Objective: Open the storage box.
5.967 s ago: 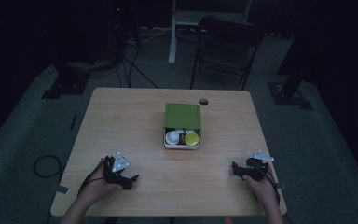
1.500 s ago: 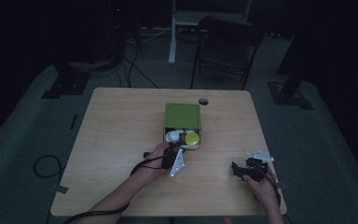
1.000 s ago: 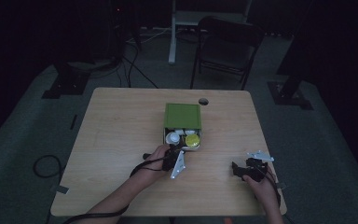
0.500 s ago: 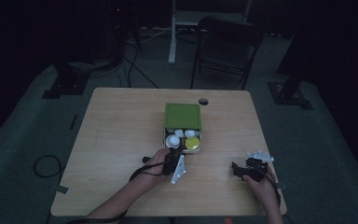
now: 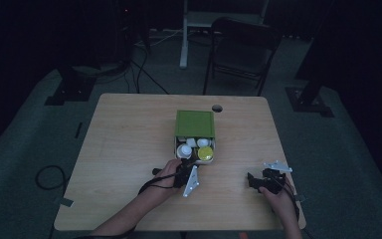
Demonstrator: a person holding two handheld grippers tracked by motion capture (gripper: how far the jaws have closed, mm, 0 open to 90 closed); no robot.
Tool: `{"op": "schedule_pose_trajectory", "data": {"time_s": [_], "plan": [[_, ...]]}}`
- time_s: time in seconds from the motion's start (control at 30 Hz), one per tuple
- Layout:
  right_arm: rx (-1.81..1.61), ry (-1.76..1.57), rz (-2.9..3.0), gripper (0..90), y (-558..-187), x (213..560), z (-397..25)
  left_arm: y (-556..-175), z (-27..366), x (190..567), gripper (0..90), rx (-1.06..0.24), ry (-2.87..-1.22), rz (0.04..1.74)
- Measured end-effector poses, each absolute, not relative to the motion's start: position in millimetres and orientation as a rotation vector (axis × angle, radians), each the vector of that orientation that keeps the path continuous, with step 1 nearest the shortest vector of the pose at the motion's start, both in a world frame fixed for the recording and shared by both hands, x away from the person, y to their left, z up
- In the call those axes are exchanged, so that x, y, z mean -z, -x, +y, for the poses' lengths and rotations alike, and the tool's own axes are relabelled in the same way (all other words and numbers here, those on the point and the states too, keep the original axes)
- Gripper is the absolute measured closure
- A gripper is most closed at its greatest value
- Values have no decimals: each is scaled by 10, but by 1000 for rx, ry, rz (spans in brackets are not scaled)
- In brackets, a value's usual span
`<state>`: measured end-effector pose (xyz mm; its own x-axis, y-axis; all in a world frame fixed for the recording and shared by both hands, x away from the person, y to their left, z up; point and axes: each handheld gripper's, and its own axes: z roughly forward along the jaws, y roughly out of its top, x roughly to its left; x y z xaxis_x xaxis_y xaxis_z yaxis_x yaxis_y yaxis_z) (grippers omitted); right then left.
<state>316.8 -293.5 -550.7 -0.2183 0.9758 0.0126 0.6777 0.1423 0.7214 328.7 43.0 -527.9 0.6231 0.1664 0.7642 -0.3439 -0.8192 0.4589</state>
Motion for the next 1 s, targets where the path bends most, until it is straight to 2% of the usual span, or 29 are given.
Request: {"op": "schedule_pose_trajectory", "data": {"time_s": [0.03, 0.2, 0.33, 0.4, 0.5, 1.0], "plan": [[-847, -1579, 1960, 112, -3168, 5506, -2935, -3300, 434, 5299, 656, -1158, -2277, -147], [-847, -1581, 1960, 111, -3168, 5506, -2934, -3361, 434, 5373, 635, -1202, -2284, -189], [-847, -1581, 1960, 111, -3168, 5506, -2934, -3383, 416, 5424, 651, -1270, -2271, -251], [-847, -1580, 1960, 111, -3168, 5506, -2935, -3384, 412, 5438, 705, -1321, -2257, -287], [-847, -1581, 1960, 112, -3168, 5506, -2934, -3377, 417, 5441, 723, -1341, -2259, -329], [-847, -1580, 1960, 111, -3168, 5506, -2934, -3222, 411, 5402, 733, -1296, -2288, -357]]}}
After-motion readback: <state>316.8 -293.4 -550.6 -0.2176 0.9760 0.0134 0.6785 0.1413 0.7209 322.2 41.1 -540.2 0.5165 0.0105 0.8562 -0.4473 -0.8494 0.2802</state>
